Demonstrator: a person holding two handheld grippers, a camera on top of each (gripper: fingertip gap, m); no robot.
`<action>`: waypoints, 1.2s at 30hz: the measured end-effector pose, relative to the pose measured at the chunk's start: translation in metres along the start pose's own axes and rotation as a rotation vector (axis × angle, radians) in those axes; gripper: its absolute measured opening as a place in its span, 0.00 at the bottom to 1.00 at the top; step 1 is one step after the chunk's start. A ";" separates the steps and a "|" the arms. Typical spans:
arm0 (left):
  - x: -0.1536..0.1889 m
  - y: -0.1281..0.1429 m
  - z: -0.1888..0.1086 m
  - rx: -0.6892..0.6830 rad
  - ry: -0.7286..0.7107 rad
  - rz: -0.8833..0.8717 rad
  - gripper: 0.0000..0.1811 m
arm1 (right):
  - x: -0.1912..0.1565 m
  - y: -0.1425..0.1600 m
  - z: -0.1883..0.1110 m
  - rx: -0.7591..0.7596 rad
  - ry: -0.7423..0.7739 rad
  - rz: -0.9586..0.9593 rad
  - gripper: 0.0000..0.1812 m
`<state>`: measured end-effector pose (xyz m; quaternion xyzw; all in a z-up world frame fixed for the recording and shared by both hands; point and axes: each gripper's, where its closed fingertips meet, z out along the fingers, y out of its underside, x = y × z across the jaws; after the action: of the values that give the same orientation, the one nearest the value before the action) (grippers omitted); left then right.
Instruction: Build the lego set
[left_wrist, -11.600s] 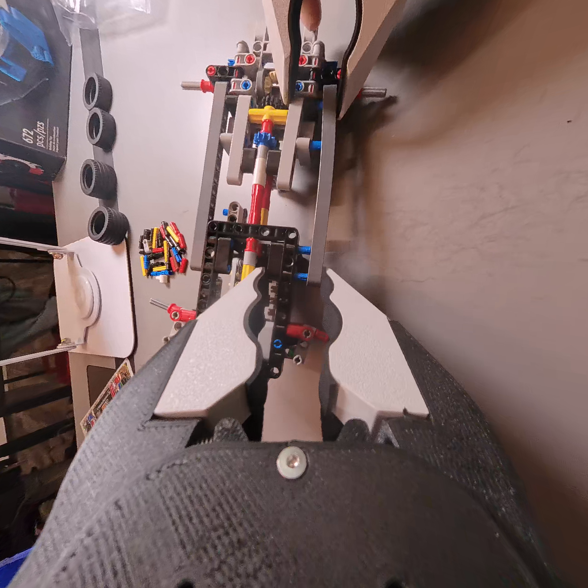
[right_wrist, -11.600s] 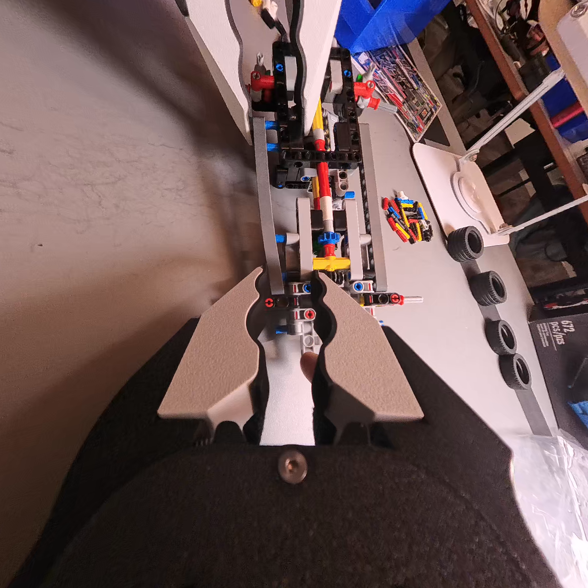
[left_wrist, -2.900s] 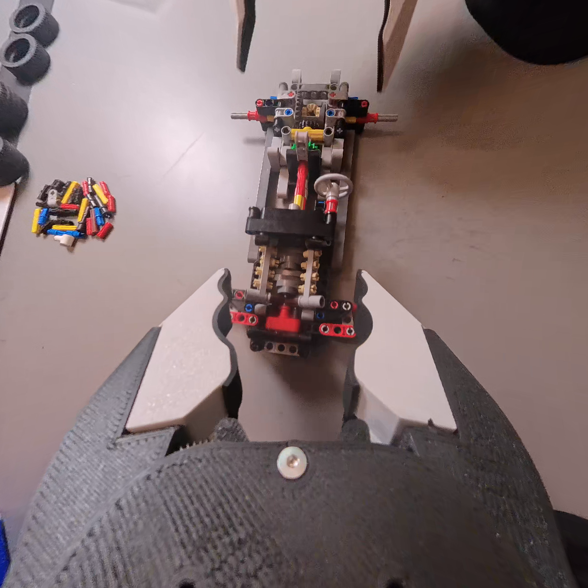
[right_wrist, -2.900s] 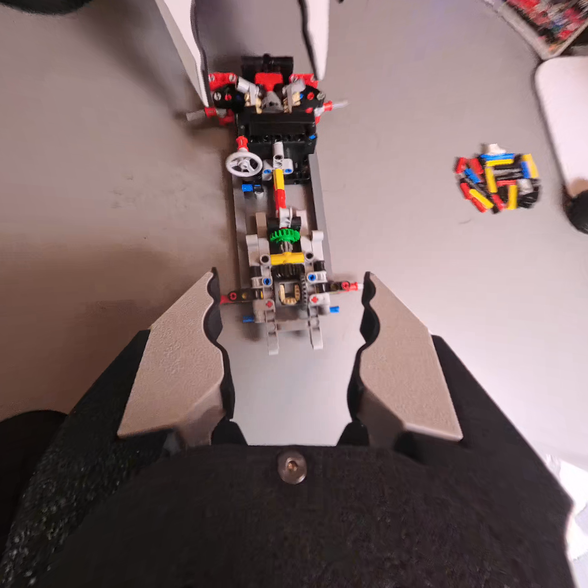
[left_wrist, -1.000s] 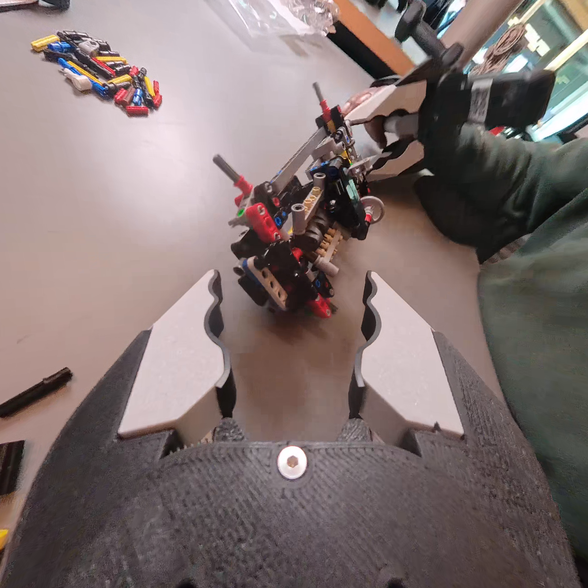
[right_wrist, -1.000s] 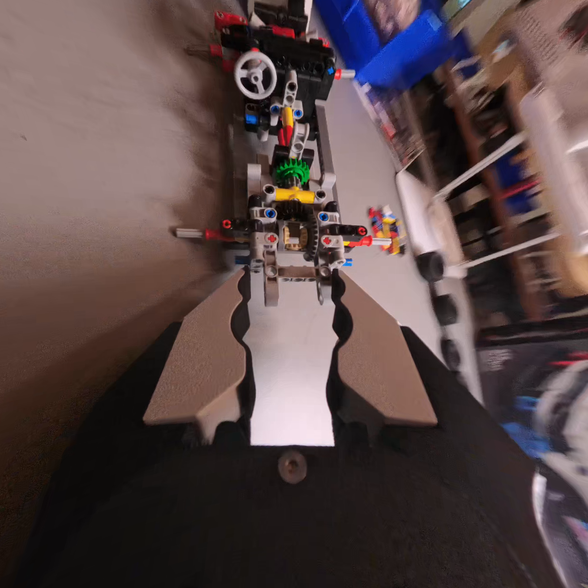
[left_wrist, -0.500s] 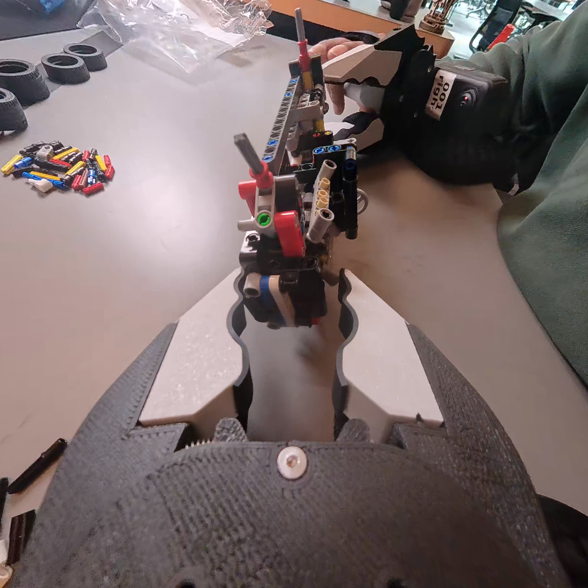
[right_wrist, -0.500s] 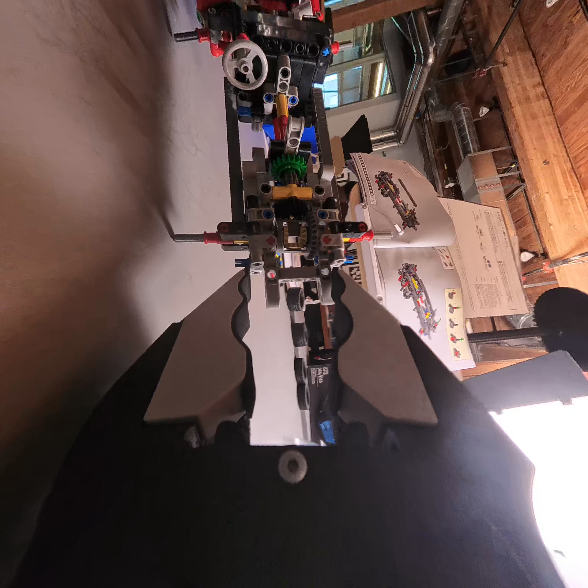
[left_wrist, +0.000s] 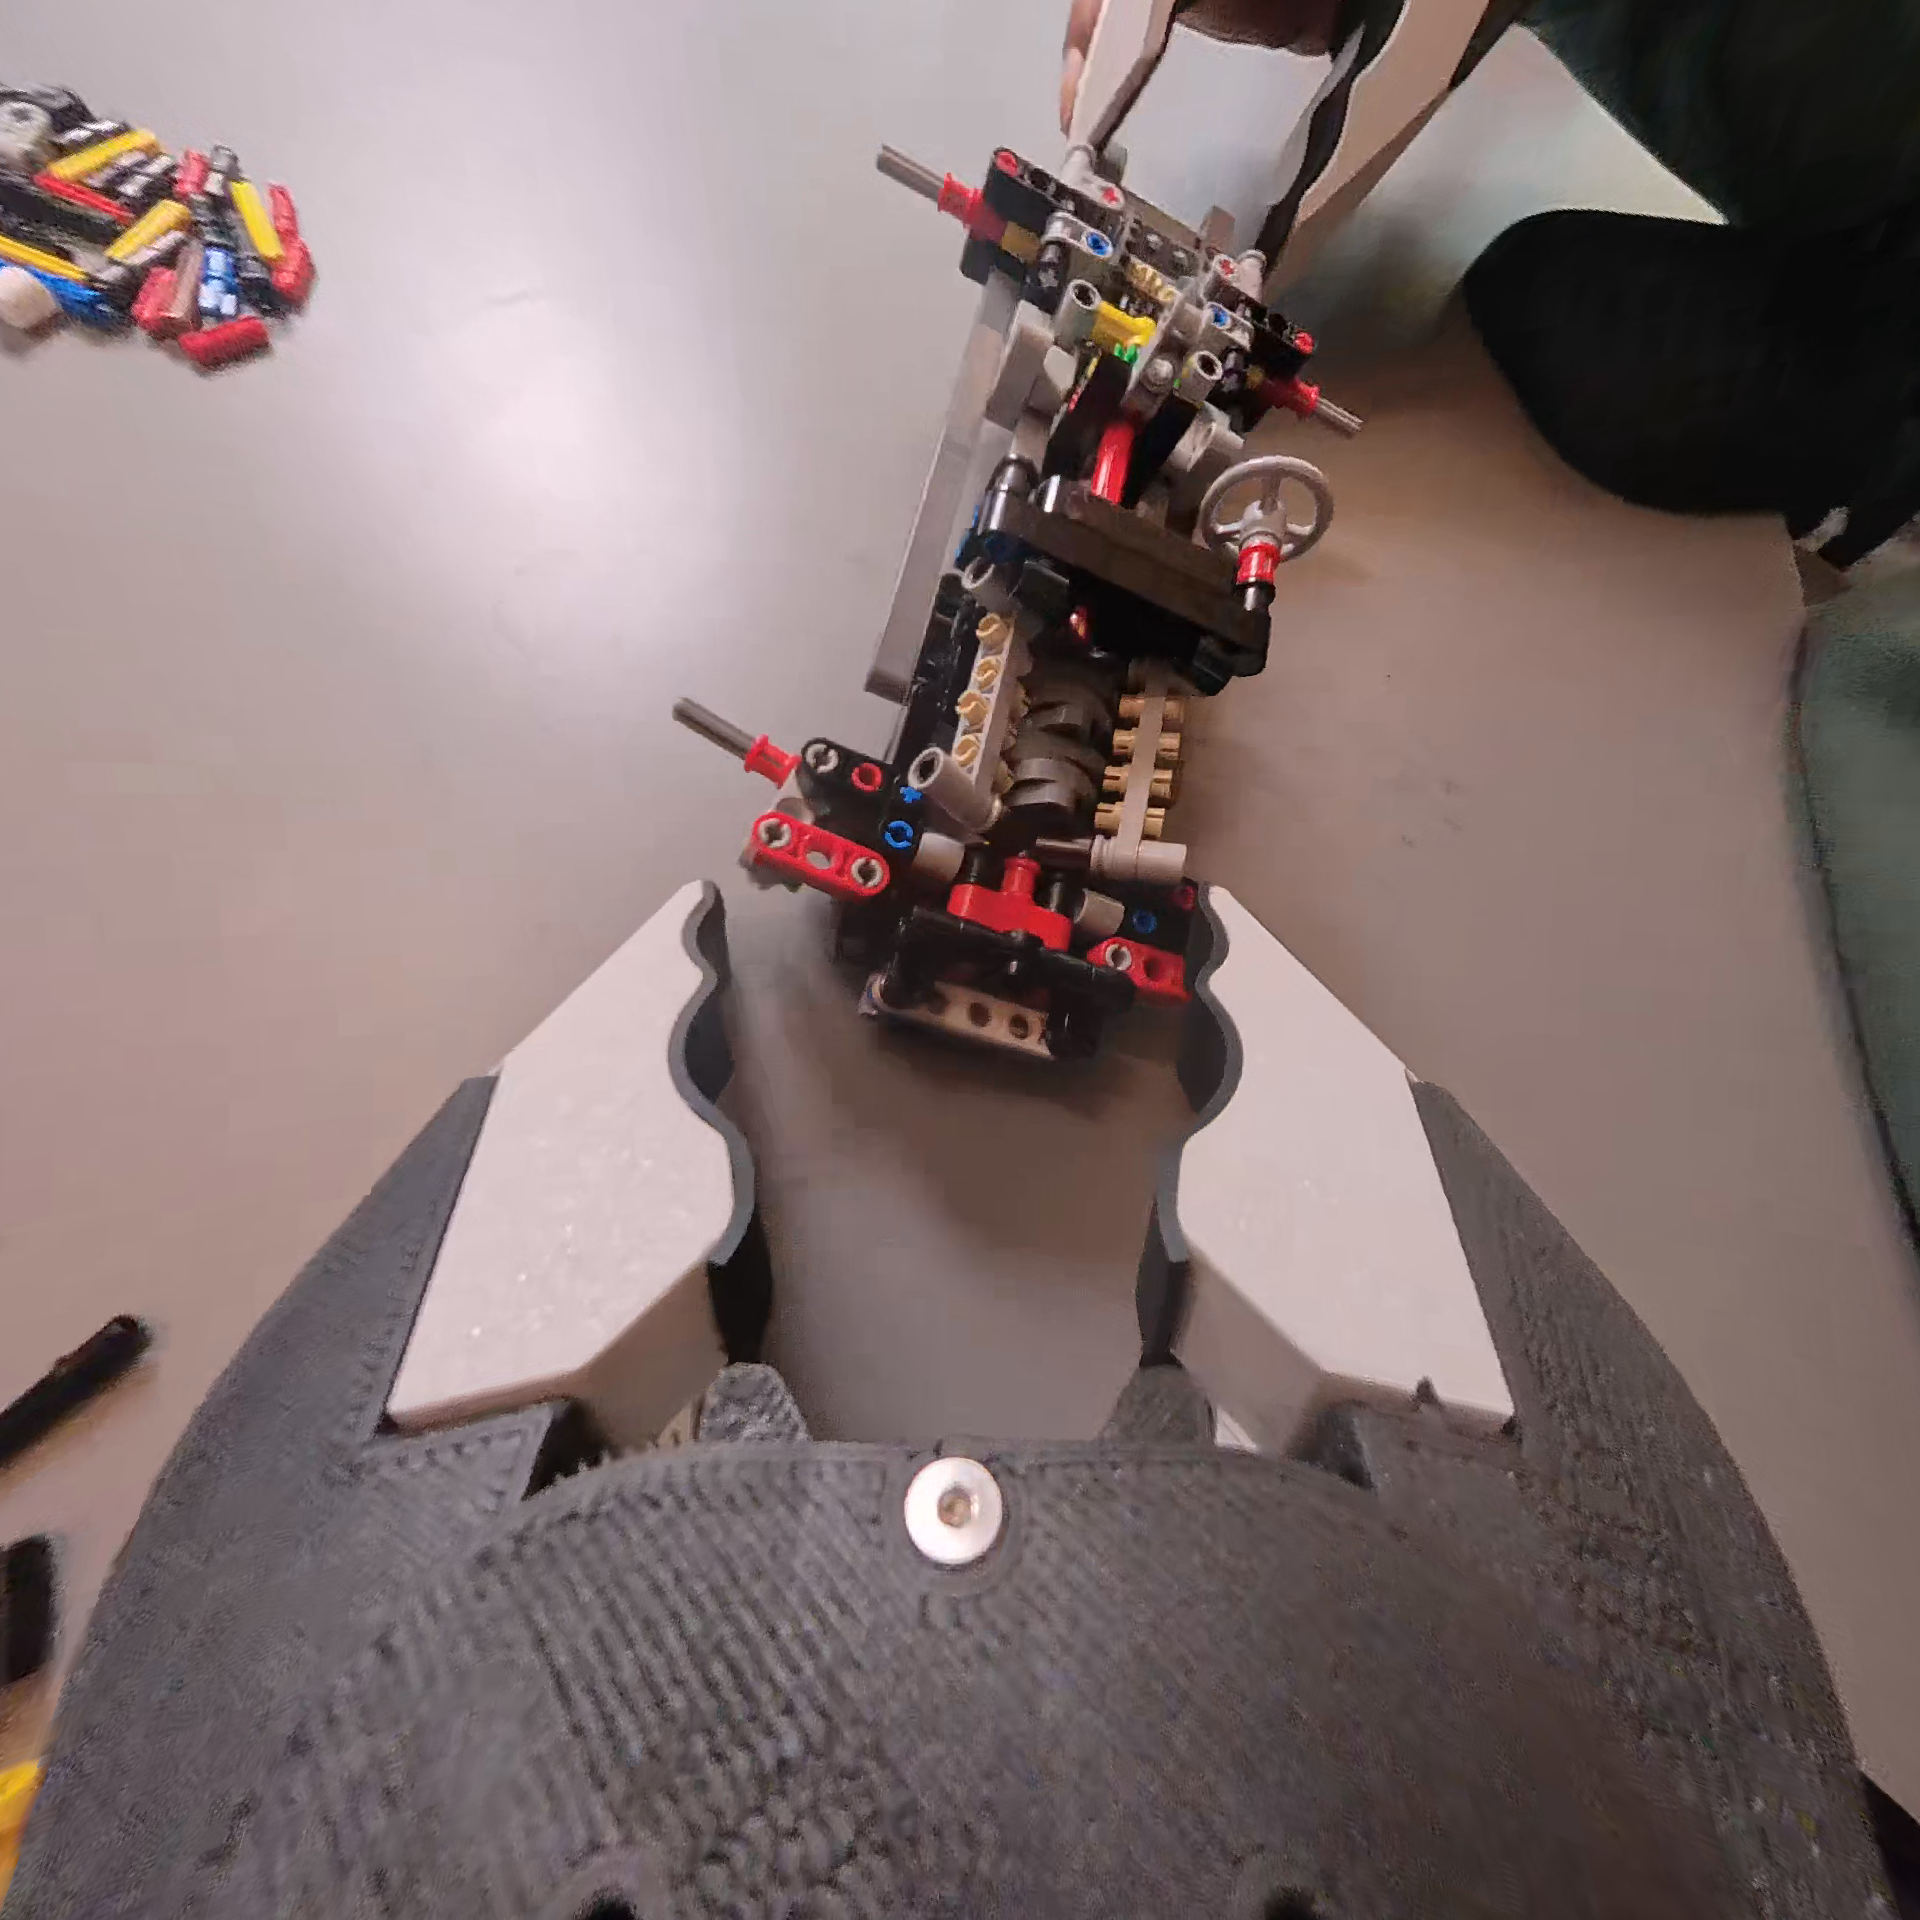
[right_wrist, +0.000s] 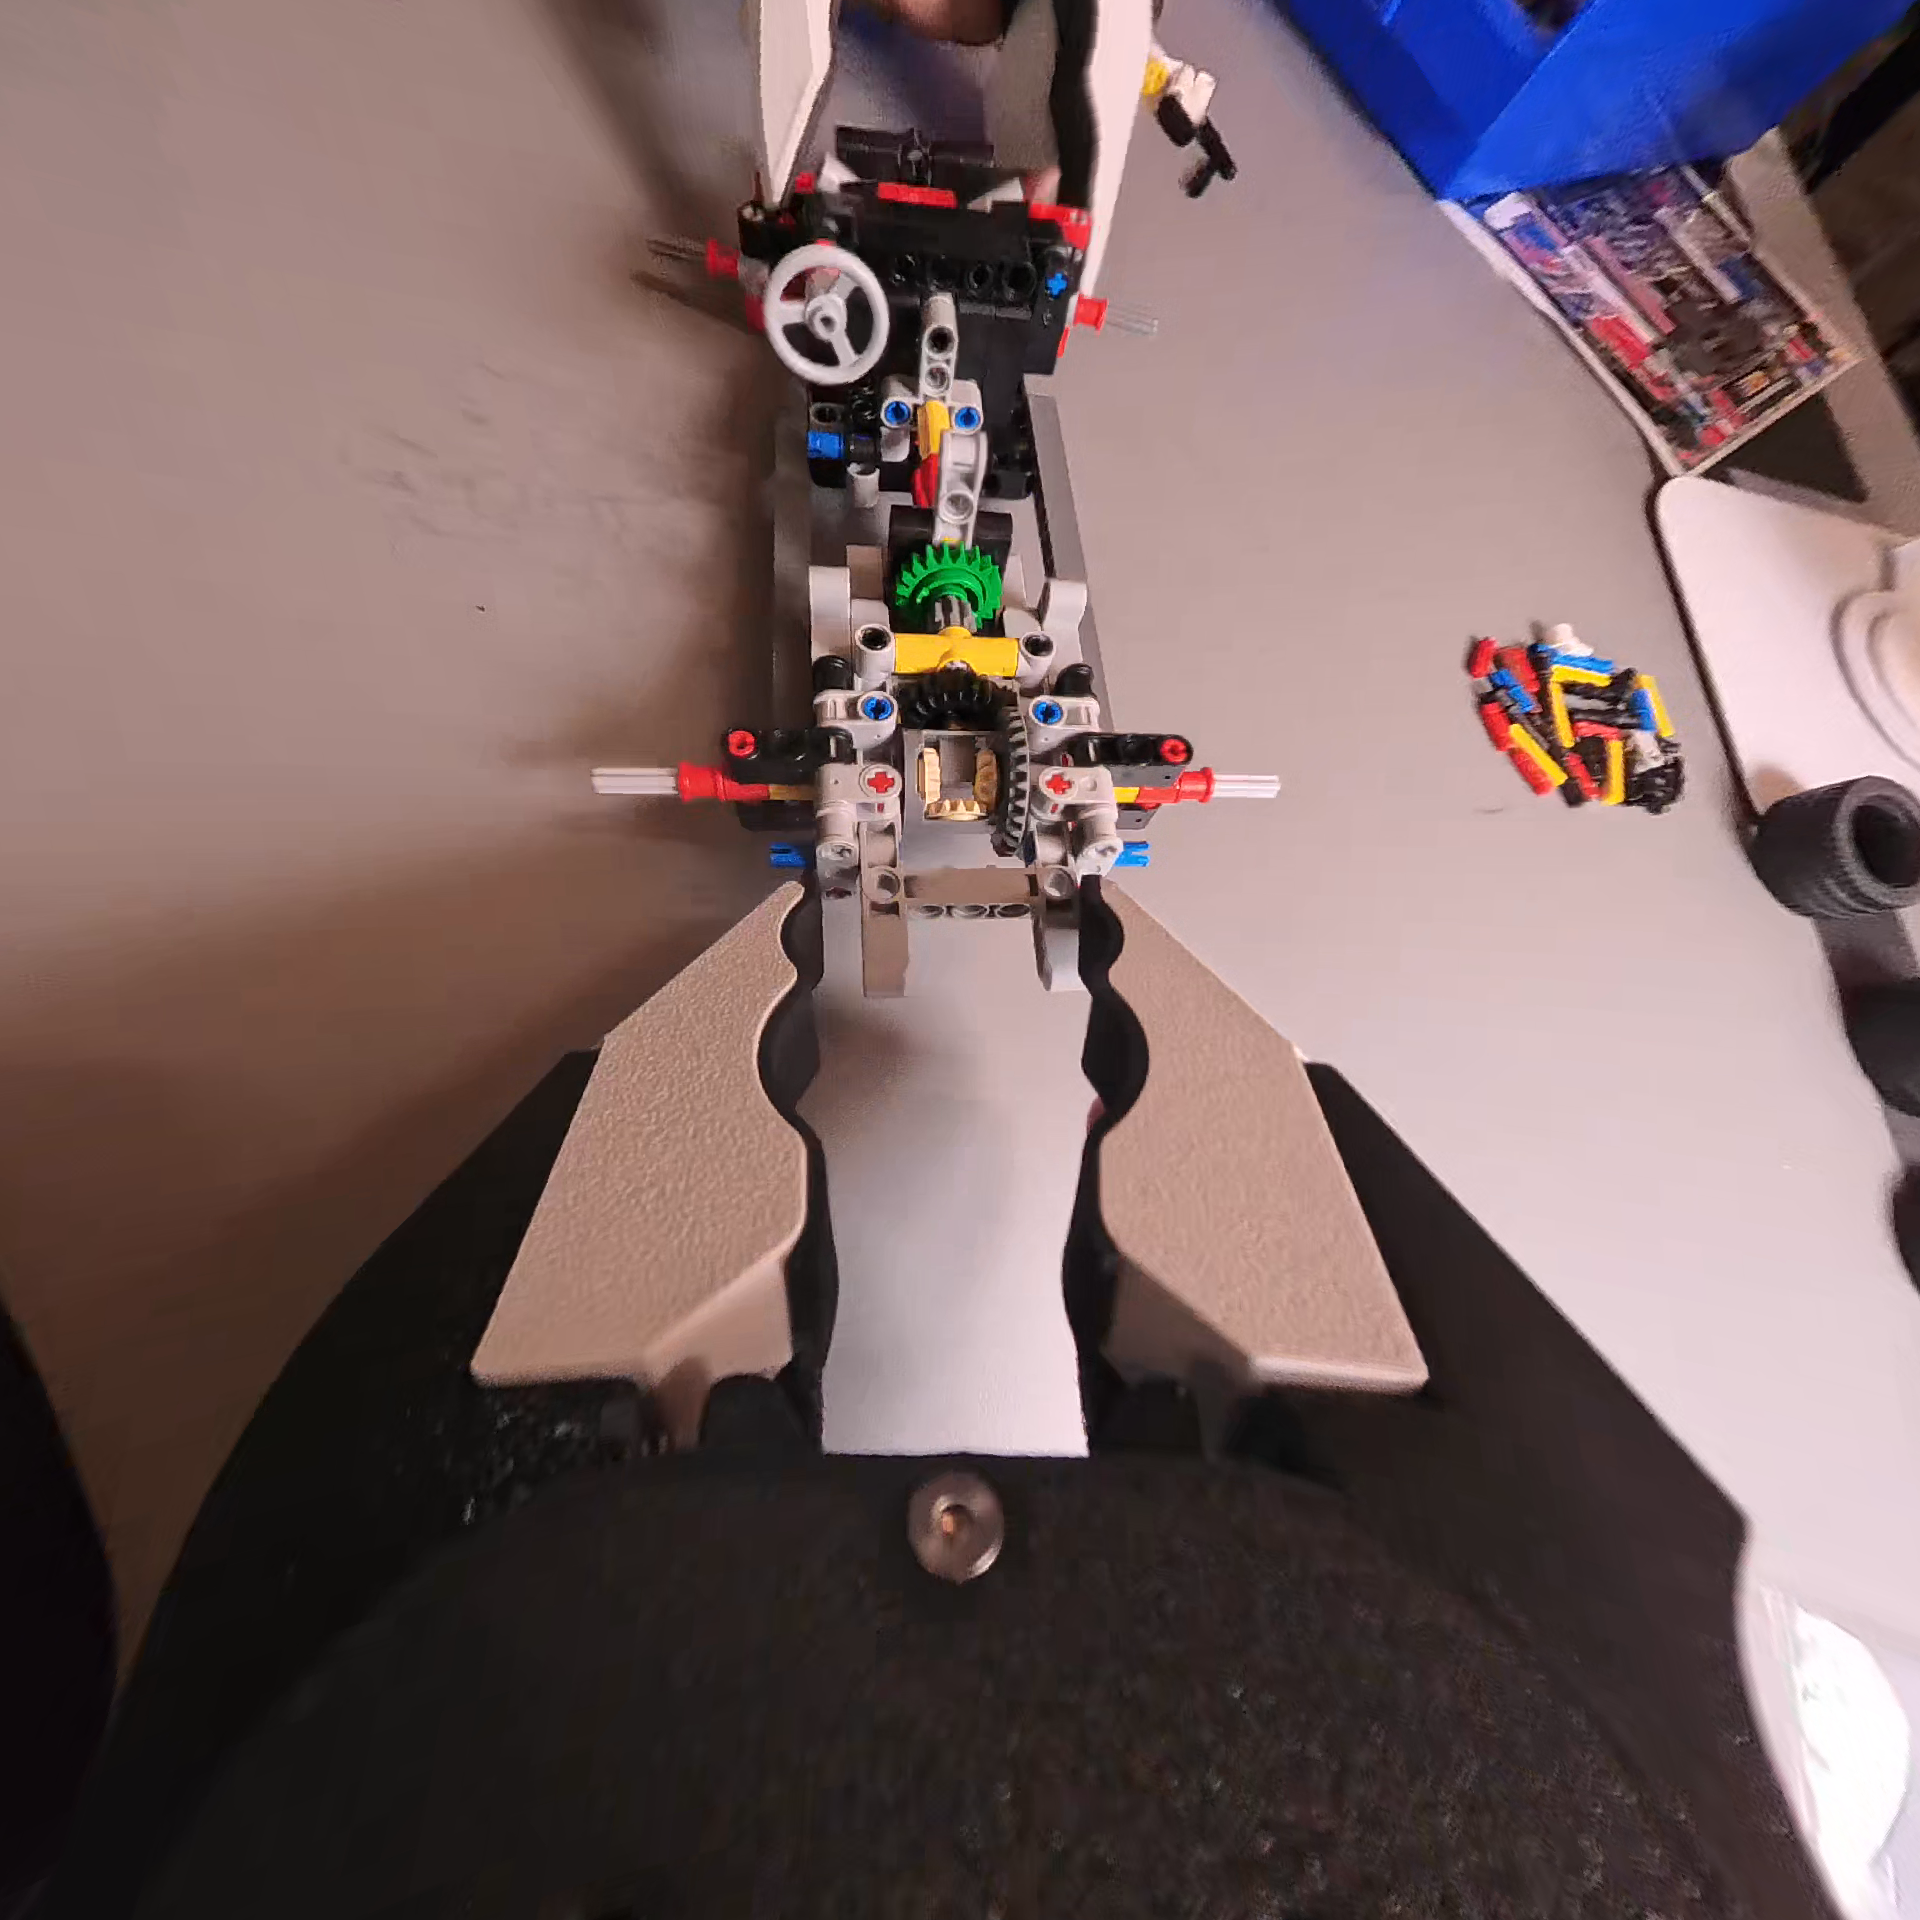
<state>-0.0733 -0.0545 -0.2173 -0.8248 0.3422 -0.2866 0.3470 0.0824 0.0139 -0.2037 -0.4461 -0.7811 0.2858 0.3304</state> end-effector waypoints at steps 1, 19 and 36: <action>-0.004 0.000 -0.003 0.000 -0.028 -0.001 0.50 | 0.002 0.003 0.002 -0.014 0.002 -0.002 0.26; 0.011 0.000 0.003 -0.040 -0.064 0.225 0.35 | 0.035 0.018 -0.014 -0.175 0.095 0.112 0.29; -0.055 -0.080 -0.067 0.572 -0.521 0.178 0.19 | 0.137 -0.050 -0.019 0.481 0.640 0.421 0.27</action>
<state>-0.1249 0.0043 -0.1289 -0.7072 0.2190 -0.1201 0.6614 0.0192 0.1161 -0.1193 -0.5716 -0.4432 0.3680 0.5843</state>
